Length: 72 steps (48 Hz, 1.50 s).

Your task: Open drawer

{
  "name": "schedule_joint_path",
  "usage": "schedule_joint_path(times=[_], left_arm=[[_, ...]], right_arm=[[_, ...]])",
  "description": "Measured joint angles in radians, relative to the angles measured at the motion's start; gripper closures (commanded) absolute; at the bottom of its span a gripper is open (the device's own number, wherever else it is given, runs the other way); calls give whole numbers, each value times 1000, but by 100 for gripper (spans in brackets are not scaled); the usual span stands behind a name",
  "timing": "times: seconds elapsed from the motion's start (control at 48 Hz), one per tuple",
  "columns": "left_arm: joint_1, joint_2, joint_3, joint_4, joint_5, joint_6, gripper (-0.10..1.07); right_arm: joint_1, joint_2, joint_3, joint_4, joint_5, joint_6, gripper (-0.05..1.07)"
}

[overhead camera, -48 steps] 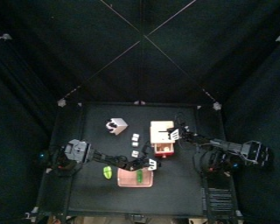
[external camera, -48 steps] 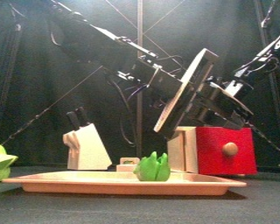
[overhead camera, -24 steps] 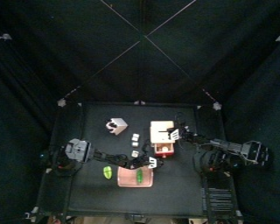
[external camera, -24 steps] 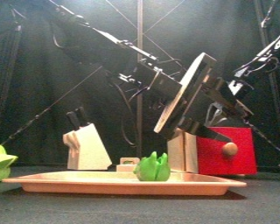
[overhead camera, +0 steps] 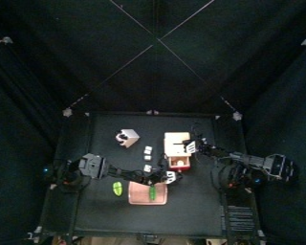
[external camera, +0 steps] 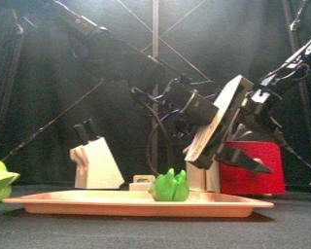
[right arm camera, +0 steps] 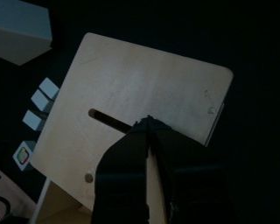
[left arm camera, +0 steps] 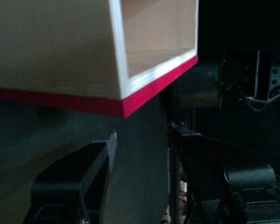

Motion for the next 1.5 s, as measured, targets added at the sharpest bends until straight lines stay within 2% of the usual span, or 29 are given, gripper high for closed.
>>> schedule_joint_path(times=[0.688,0.833,1.021,1.125,1.5], left_arm=[[46,18,0,-5,0,0,12],[48,18,0,-5,0,0,23],[51,20,8,-5,0,0,49],[51,18,17,-3,-2,0,59],[49,17,23,-3,-2,0,60]], right_arm=[[2,0,2,2,0,0,67],[2,0,2,0,0,0,67],[2,0,2,0,0,0,67],[2,0,2,0,2,0,67],[2,0,2,2,0,0,67]])
